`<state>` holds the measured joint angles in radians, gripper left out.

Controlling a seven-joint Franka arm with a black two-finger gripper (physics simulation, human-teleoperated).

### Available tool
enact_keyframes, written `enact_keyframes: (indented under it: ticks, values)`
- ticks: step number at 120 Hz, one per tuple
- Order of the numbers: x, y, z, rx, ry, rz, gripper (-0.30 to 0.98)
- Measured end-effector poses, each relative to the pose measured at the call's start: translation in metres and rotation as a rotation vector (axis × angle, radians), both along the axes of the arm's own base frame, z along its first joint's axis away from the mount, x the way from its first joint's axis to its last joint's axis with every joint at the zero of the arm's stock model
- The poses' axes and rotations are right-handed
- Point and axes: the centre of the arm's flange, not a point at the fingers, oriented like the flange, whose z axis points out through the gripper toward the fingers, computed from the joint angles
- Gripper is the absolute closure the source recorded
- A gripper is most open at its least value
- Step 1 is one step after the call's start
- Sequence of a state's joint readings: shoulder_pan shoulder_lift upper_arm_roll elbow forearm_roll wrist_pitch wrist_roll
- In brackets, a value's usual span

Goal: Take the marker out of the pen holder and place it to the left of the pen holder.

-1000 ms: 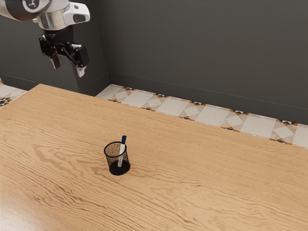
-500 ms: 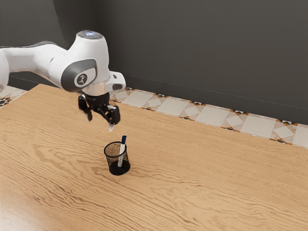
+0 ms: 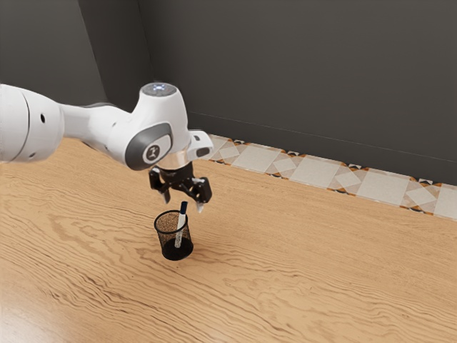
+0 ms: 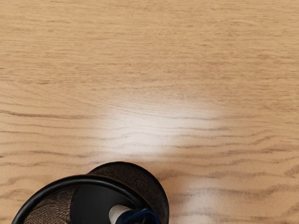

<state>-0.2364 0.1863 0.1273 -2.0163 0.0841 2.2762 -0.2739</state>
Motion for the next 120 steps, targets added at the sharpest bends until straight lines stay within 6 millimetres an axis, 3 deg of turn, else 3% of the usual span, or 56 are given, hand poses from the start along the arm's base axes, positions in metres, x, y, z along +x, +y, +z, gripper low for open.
enact_keyframes:
  ticks: [38,68,120]
  values:
    - [0.006,0.005,-0.03,0.013,0.024,0.032,0.0]
    - [0.012,0.004,-0.031,0.009,0.017,0.046,0.01]
    - [0.006,0.007,-0.017,0.011,0.025,0.058,0.65]
